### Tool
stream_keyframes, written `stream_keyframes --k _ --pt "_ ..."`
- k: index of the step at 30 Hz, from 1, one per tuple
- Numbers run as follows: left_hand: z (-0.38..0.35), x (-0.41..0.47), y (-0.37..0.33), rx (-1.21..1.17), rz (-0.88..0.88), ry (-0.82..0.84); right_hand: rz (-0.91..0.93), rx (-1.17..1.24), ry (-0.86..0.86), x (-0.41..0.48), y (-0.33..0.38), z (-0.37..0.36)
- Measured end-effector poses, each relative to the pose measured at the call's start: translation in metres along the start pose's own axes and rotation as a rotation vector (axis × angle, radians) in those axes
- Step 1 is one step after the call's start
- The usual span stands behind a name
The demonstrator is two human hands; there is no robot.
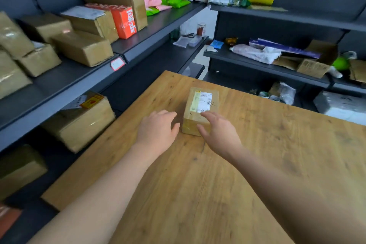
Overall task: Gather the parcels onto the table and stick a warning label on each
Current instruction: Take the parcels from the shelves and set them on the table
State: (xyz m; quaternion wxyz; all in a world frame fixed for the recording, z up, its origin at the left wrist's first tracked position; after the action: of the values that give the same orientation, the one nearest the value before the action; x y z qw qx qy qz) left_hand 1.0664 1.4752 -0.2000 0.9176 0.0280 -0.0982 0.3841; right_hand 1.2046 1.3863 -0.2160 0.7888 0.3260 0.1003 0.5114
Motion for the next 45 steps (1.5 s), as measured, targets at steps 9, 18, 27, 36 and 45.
stream_keyframes --k 9,18,27,36,45 --pt "0.07 -0.154 0.008 0.141 0.249 -0.063 0.412 -0.04 0.179 -0.096 0.092 0.005" --pt "0.117 -0.34 0.01 0.268 0.628 -0.043 0.762 0.022 0.349 -0.22 0.184 -0.015" --pt "0.181 -0.548 0.022 0.361 1.026 -0.097 1.079 0.207 0.565 -0.369 0.312 -0.051" --pt "0.25 -0.788 0.016 0.479 1.442 -0.114 1.365 0.325 0.823 -0.575 0.446 -0.094" --pt "0.324 -1.034 -0.03 0.599 1.798 -0.088 1.587 0.506 1.023 -0.816 0.556 -0.1"
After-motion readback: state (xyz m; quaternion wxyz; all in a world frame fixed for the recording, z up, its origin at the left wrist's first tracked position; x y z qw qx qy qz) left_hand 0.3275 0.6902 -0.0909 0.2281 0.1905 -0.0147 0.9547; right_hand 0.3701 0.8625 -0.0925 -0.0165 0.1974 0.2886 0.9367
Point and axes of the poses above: each hand's wrist, its own x-axis towards the middle knuckle, its own z-axis out of the back of the hand, y = z × x, the point moved 7 cm from there along x, towards the middle knuckle, and after that the axes turned 13 degrees about x, right-handed, at the moved point
